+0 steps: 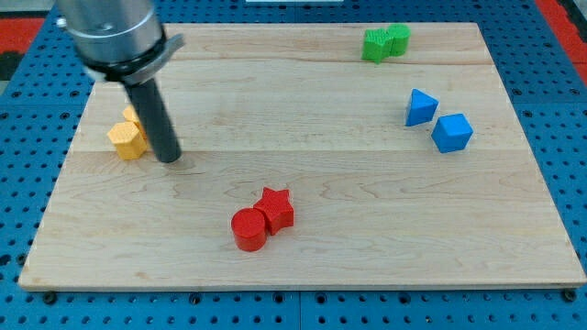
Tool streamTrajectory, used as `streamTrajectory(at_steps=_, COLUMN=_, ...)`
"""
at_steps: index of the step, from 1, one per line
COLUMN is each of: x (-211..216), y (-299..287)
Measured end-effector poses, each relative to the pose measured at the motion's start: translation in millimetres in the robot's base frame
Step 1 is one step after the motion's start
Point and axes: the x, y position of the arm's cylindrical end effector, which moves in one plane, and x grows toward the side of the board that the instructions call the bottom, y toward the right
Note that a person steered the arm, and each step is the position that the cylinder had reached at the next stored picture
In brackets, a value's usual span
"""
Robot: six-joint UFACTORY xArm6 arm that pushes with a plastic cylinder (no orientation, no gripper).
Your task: Push yellow hexagon and yellow heart towards top left
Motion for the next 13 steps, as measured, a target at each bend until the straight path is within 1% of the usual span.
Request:
streamTrajectory(at_steps=1, x=28.8, y=0.3)
streamTrajectory(at_steps=2, x=24.2, y=-94.9)
streamTrajectory(at_steps=3, x=8.9, y=-113.7)
streamTrajectory(at_steps=4, x=9.0, y=-68.9)
streamTrajectory(at_steps=5, x=4.3, y=-62.8)
streamTrajectory(at_steps=6, x=40.0, y=-56.8)
streamTrajectory(at_steps=7, x=36.4, y=-16.5)
streamTrajectory(at_steps=8, x=-35.6, y=-18.7)
streamTrajectory(at_steps=9, x=-83.0, y=-21.6)
streamTrajectory(at_steps=10, x=-8.7, y=-0.7)
streamTrajectory(at_steps=11, x=-43.3, y=-55.6)
streamTrajectory(at_steps=12, x=-107.8, y=-46.3)
streamTrajectory(at_steps=13, x=-115.3, y=4.2)
